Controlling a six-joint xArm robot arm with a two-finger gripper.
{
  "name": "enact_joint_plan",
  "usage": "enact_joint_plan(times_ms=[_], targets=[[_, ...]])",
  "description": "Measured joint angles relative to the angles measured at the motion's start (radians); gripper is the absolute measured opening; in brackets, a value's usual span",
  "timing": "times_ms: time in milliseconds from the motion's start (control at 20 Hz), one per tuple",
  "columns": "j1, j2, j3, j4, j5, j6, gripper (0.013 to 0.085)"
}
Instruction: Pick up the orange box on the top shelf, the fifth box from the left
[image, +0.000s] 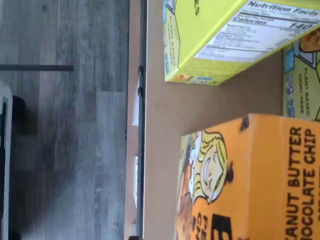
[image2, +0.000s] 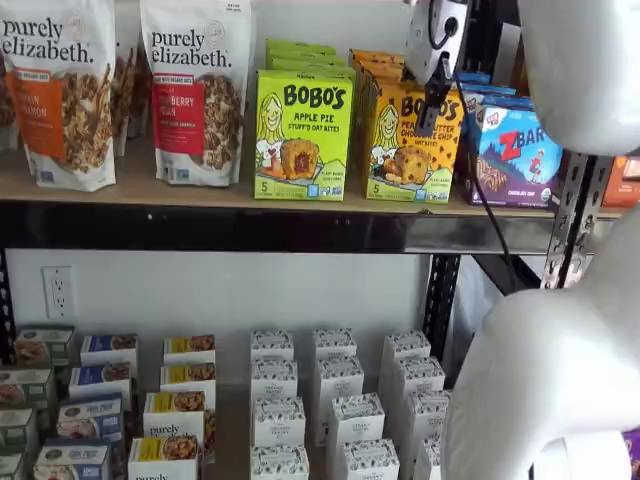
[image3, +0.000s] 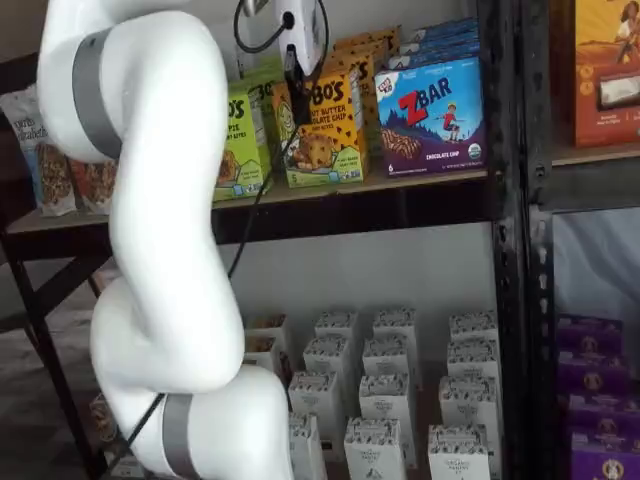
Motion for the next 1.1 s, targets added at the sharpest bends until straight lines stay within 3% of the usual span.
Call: enact_joint_plan(times_ms=[250,350,650,1100], targets=[[0.004,0.000,0.007,-0.003,-0.003,0.004,0.0850],[0.006,-0.002,0.011,-0.005,-0.007,0.005,0.0770],[0.007,-0.005,0.019,-0.003,-0.018,0.005,0.0650],[0.001,-0.009,0.025,-0.005,-0.027,-0.001,0.0650]])
